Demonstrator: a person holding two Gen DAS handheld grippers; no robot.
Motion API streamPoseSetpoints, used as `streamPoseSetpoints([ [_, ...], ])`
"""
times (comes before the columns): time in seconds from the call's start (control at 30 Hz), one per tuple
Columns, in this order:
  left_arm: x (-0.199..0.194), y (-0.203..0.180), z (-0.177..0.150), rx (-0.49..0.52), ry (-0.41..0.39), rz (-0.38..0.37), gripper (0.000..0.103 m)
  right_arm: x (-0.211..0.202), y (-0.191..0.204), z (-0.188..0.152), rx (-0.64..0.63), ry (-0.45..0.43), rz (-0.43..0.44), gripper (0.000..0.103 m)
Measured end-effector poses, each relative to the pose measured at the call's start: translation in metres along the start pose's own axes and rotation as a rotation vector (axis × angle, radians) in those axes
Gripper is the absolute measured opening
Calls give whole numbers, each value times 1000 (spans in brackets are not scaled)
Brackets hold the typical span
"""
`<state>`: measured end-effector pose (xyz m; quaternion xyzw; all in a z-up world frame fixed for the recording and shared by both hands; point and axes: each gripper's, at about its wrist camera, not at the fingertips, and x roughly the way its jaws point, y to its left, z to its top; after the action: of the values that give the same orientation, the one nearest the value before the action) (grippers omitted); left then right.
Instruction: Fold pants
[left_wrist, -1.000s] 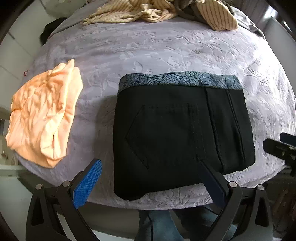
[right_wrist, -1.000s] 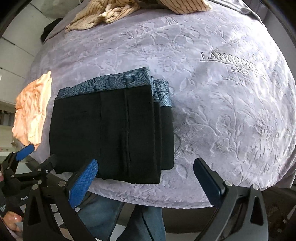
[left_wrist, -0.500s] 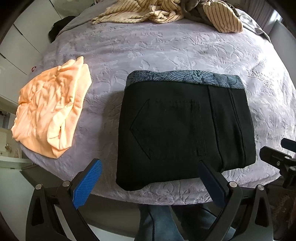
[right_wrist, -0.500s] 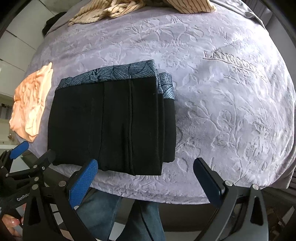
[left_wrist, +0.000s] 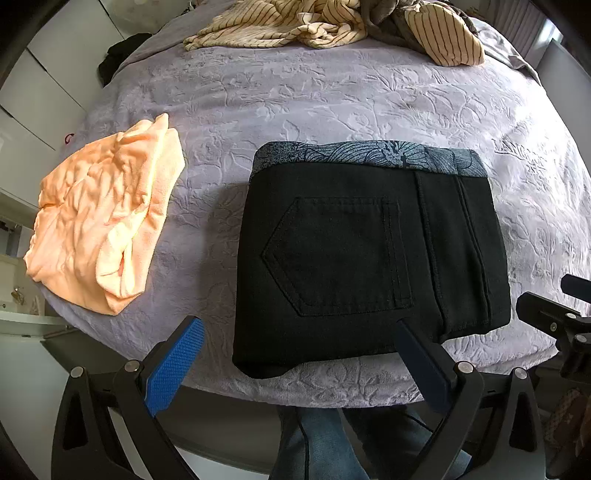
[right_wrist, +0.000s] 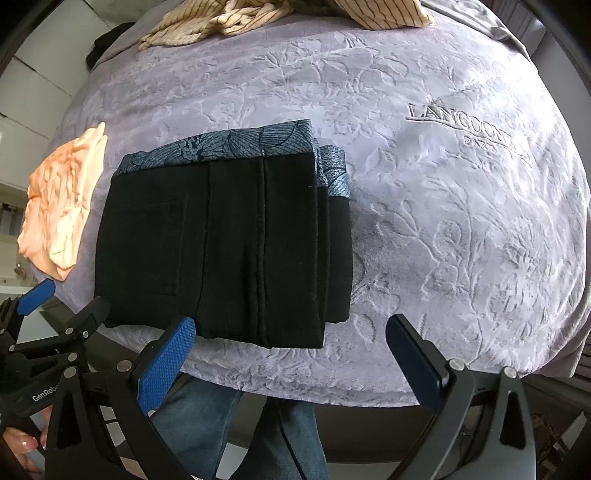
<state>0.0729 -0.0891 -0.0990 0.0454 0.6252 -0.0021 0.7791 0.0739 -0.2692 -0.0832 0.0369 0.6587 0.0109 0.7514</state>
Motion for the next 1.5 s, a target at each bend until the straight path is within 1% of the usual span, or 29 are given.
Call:
streamPoseSetpoints([
  [0.63, -2, 1, 5, 20, -10, 20, 103, 1, -1, 4, -3, 3, 0, 103],
  [1.5, 1, -2, 7, 23, -5, 21, 103, 4, -1, 7, -4, 9, -3, 103],
])
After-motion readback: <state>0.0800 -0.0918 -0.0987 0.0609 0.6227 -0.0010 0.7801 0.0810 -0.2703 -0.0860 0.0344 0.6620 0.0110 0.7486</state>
